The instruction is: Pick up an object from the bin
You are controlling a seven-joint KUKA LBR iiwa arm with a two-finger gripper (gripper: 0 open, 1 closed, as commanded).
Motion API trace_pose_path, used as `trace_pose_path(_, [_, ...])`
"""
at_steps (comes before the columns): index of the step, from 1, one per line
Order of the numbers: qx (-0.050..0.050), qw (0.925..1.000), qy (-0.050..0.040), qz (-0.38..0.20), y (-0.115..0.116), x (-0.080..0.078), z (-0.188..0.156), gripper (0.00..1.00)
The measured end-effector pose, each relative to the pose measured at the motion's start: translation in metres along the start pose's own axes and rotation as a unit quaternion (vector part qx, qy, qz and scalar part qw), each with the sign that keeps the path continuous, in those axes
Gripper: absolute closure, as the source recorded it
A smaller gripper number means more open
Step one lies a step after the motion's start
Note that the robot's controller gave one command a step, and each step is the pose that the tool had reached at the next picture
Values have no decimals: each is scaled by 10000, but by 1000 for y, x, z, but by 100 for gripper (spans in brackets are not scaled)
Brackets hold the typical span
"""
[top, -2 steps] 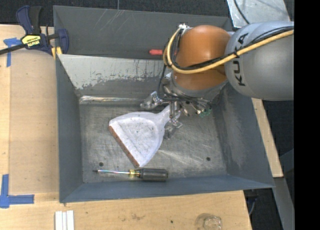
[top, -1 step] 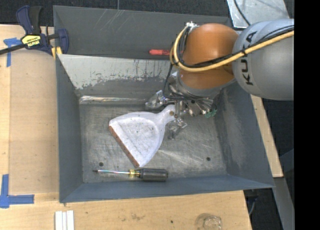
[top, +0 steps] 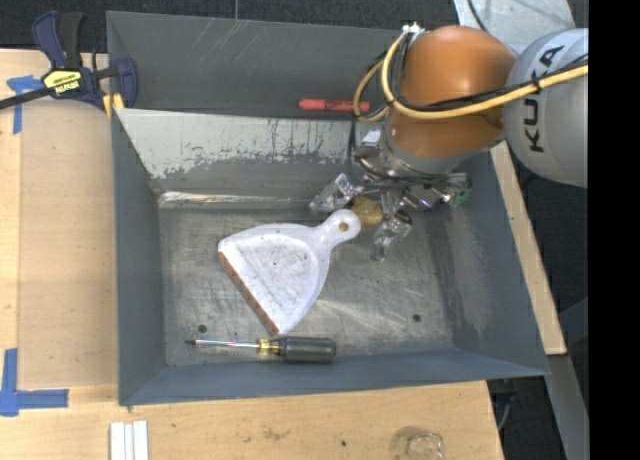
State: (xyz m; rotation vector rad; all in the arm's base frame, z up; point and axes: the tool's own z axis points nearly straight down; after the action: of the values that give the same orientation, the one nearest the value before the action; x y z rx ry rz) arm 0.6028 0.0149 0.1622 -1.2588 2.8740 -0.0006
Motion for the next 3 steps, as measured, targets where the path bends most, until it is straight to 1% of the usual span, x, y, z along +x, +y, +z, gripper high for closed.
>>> trace_pose_path(1, [12, 9999, -29, 164, -42, 7, 84, 100])
trace_pose_path(2, [10, 9999, -29, 169, -43, 7, 84, 100])
trace_pose_path(3, [-24, 9999, 20, 126, -36, 12, 41, 100])
